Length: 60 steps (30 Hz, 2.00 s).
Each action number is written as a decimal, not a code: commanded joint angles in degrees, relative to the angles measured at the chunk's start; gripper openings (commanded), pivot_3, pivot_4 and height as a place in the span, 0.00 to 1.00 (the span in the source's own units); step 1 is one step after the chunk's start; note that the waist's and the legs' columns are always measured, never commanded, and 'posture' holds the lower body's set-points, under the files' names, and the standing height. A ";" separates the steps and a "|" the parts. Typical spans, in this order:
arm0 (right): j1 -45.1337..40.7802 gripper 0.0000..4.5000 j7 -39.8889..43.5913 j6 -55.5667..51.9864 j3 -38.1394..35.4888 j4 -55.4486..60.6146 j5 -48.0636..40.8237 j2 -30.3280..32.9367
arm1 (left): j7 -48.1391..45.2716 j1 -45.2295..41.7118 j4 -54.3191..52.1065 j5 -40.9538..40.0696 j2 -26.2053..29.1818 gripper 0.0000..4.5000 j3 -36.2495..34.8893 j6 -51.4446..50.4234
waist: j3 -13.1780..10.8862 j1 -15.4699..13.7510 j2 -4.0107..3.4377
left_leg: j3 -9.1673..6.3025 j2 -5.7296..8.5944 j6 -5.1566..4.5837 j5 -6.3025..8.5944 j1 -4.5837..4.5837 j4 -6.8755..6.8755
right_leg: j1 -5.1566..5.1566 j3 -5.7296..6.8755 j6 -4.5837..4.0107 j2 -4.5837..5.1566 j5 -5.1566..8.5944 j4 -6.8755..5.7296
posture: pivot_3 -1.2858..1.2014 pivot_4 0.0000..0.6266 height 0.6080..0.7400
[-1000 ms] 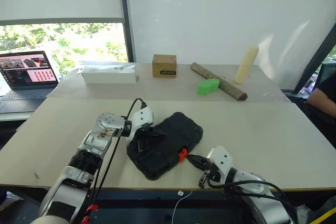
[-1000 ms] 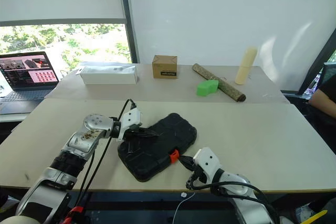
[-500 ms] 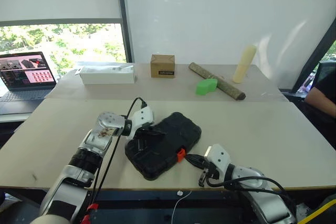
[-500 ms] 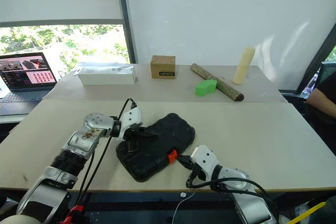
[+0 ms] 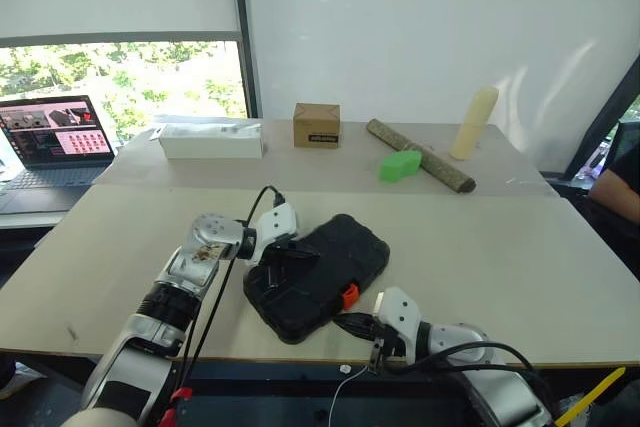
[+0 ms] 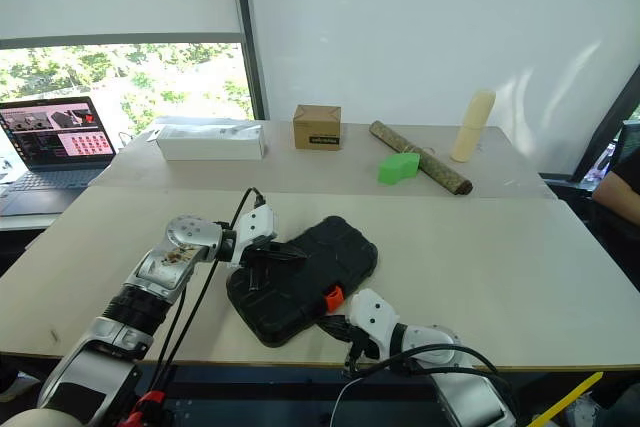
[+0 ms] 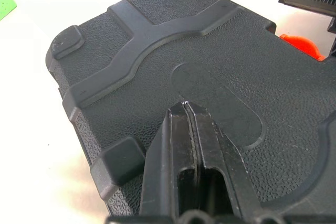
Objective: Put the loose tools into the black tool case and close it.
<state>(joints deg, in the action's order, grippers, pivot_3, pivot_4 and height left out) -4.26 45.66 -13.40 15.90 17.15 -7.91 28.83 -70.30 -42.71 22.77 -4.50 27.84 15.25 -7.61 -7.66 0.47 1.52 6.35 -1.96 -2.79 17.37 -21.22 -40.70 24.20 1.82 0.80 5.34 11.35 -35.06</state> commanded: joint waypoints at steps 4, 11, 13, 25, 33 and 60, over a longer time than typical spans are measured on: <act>2.53 0.01 -0.28 0.02 -4.67 2.75 -1.77 2.16 | -0.41 3.25 3.28 4.23 1.14 0.00 4.07 -1.92 | 0.00 -0.17 0.00 | 0.00 -0.01 0.00 0.01 0.00 0.01 | 0.00 0.01 0.01 0.00 0.01 0.00 | 0.52 0.24 1.00; -0.15 0.01 -2.61 0.97 -4.35 0.66 -0.63 -0.98 | -0.39 2.79 3.81 4.21 0.83 0.00 4.23 -1.97 | 0.00 -0.18 0.00 | -0.01 -0.02 0.00 0.01 0.01 0.01 | 0.01 -0.01 0.24 -0.02 0.32 -0.02 | 0.52 0.24 1.00; -0.90 0.01 -2.76 0.88 -4.20 0.18 -0.50 -1.40 | -0.39 2.75 3.88 4.27 0.86 0.00 4.26 -2.08 | 0.00 -0.22 0.00 | 0.00 -0.02 0.00 0.01 0.00 0.01 | 0.02 -0.01 0.23 -0.01 0.32 -0.02 | 0.52 0.24 1.00; -3.91 0.01 -3.21 2.50 -3.90 -3.05 0.65 -3.27 | -0.88 3.77 2.45 4.85 2.00 0.00 5.16 -5.23 | 0.00 0.14 0.00 | -0.01 -0.04 0.01 0.01 0.01 0.01 | 0.03 -0.01 0.22 -0.02 0.32 -0.05 | 0.52 0.24 1.00; -3.57 0.01 -2.07 -1.36 -3.94 0.65 -0.12 -2.36 | -1.36 4.99 1.98 5.69 2.92 0.00 6.94 -6.73 | 0.00 0.38 -0.01 | 0.00 -0.09 0.01 0.01 0.03 0.03 | 0.05 -0.03 0.22 -0.05 0.32 -0.06 | 0.52 0.24 1.00; -6.45 0.01 -2.22 -1.25 -2.69 -1.87 0.30 -2.90 | -0.39 4.62 2.65 5.34 1.88 0.00 6.99 -6.59 | 0.09 0.26 0.00 | -0.02 -0.10 0.05 0.00 0.15 0.16 | 0.00 -0.03 0.19 -0.03 0.36 -0.01 | 0.52 0.24 1.00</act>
<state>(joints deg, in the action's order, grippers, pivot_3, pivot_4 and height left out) -7.81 44.49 -16.94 13.32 14.40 -7.33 27.36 -69.86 -42.20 20.91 -4.11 29.60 16.41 -10.62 -7.57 0.74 1.52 6.33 -2.06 -2.74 17.37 -21.08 -40.53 24.21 1.78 0.98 5.32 11.70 -35.06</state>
